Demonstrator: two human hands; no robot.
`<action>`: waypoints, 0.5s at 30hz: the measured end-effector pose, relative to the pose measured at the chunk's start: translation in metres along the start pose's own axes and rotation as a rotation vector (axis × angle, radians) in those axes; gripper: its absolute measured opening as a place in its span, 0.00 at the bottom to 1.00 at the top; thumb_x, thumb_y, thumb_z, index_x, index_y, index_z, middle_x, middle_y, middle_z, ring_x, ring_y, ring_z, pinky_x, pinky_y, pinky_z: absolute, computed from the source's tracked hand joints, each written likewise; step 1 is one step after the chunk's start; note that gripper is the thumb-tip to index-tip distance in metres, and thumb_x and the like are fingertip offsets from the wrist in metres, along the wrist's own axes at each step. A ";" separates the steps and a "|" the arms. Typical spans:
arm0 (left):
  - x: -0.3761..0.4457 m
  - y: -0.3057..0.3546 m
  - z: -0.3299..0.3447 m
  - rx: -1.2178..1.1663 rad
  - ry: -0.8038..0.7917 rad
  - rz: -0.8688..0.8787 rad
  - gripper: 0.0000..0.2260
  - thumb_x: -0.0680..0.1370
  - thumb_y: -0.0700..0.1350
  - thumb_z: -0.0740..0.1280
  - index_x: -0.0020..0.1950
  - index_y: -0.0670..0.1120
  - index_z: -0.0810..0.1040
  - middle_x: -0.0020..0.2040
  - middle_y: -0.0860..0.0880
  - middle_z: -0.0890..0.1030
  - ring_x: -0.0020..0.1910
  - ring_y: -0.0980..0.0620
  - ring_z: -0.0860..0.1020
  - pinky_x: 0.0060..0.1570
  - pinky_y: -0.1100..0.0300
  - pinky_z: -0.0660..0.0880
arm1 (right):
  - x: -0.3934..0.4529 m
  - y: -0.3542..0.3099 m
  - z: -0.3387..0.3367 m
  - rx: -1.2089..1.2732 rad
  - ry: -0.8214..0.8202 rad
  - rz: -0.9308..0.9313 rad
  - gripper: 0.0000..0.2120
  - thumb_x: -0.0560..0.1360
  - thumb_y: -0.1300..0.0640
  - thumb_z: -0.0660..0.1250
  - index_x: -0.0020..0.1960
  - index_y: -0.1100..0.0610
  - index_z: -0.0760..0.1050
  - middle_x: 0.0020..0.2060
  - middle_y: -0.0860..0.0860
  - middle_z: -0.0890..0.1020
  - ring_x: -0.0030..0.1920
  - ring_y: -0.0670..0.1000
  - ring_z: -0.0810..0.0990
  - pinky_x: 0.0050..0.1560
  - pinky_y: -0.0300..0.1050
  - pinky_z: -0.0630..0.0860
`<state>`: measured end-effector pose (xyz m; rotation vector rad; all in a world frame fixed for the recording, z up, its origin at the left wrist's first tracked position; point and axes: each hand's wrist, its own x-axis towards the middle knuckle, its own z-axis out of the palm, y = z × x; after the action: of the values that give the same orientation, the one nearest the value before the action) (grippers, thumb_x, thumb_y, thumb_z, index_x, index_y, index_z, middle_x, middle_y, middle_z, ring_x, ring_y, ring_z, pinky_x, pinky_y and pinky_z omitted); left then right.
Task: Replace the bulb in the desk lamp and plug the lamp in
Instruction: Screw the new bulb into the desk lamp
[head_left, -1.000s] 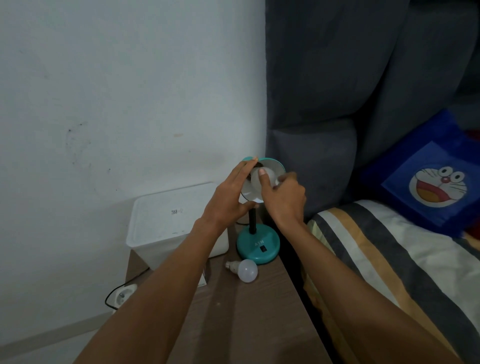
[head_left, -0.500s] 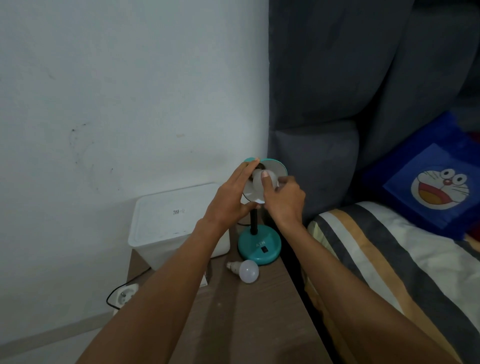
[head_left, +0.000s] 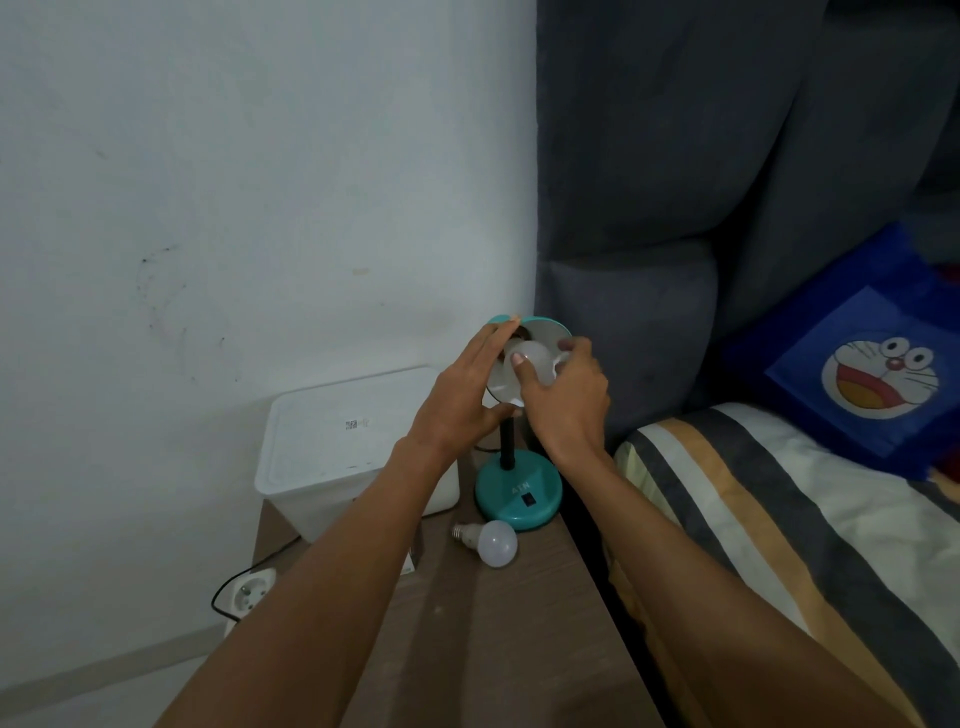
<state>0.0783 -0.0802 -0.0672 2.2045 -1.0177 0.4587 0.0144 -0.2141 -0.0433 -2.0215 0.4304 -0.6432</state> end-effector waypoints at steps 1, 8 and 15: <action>0.000 0.000 0.000 -0.005 0.000 0.000 0.43 0.73 0.44 0.79 0.83 0.44 0.60 0.81 0.46 0.66 0.79 0.49 0.67 0.75 0.69 0.62 | -0.001 0.001 0.000 -0.010 -0.005 -0.059 0.26 0.75 0.43 0.71 0.67 0.52 0.69 0.61 0.55 0.76 0.58 0.56 0.77 0.51 0.44 0.73; -0.002 0.002 -0.001 -0.002 -0.006 -0.013 0.45 0.72 0.45 0.80 0.83 0.47 0.59 0.81 0.48 0.65 0.78 0.50 0.67 0.75 0.68 0.64 | 0.003 0.000 -0.003 -0.024 -0.049 0.039 0.26 0.74 0.41 0.72 0.62 0.59 0.75 0.54 0.56 0.82 0.54 0.57 0.82 0.46 0.44 0.74; -0.001 0.002 0.002 -0.024 -0.006 -0.008 0.43 0.73 0.43 0.80 0.83 0.45 0.60 0.81 0.46 0.65 0.79 0.49 0.67 0.76 0.63 0.65 | -0.001 0.003 -0.001 -0.047 -0.078 -0.113 0.33 0.70 0.46 0.76 0.70 0.54 0.68 0.63 0.55 0.76 0.60 0.55 0.77 0.57 0.50 0.77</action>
<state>0.0759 -0.0818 -0.0681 2.1893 -1.0127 0.4340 0.0128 -0.2162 -0.0453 -2.1199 0.2891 -0.6255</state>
